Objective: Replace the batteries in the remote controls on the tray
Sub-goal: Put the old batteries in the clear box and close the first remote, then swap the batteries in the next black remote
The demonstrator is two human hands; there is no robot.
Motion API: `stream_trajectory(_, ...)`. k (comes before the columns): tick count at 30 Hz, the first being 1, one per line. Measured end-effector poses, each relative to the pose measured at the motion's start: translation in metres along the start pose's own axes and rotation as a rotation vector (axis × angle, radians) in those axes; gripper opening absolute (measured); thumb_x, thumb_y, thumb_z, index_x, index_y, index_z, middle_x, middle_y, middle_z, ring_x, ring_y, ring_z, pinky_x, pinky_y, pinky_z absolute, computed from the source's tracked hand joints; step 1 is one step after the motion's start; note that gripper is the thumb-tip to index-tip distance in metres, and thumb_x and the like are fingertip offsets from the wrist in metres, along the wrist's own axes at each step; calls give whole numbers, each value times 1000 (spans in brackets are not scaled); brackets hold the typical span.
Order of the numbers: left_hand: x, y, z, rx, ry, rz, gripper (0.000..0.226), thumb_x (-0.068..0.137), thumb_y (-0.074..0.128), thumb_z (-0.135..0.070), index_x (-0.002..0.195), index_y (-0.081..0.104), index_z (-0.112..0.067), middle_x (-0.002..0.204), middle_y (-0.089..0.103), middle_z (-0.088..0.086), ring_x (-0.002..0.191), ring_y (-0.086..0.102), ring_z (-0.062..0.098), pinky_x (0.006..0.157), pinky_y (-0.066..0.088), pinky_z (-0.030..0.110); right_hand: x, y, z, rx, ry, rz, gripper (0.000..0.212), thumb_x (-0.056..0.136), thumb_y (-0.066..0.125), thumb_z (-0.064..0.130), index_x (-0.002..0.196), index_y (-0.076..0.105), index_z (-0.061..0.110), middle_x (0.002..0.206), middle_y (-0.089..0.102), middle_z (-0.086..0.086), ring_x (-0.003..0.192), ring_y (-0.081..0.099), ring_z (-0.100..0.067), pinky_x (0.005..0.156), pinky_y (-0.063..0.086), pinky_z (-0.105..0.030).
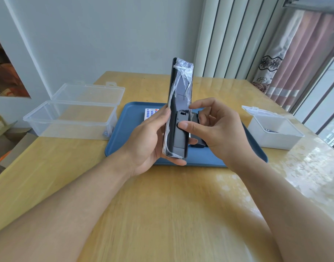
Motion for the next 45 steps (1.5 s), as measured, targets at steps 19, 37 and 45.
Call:
stream_trajectory(19,5,-23,-24,262,216,-234,48,102,53,-46,149,46,-43,137,61,-25,129,55,-1,112,44,45,-5,1,-9,-86,33,-52,38,82,80,40,76,58,9,59,41,-5,54,35,-18,49,33,-28)
stream_trajectory(37,-24,-92,-49,1171,17,-816,32,93,63,-16,122,70,-28,149,52,-12,125,56,27,95,42,35,-2,88,-29,-947,-202,421,55,98,51,55,149,46,34,157,38,18,146,29,-8,120,23,-33)
stream_trajectory(45,-19,-93,-41,1284,-43,-786,34,100,56,-19,132,66,-21,145,56,-1,125,56,29,94,45,38,-2,91,-38,-913,-181,439,59,94,61,52,149,46,34,153,42,20,146,28,-3,121,21,-27)
Point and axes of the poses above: each hand's wrist, its own x-axis towards the middle knuckle, its own y-axis out of the palm, z = x × y, the point moved 10 cm from there along x, towards the middle knuckle
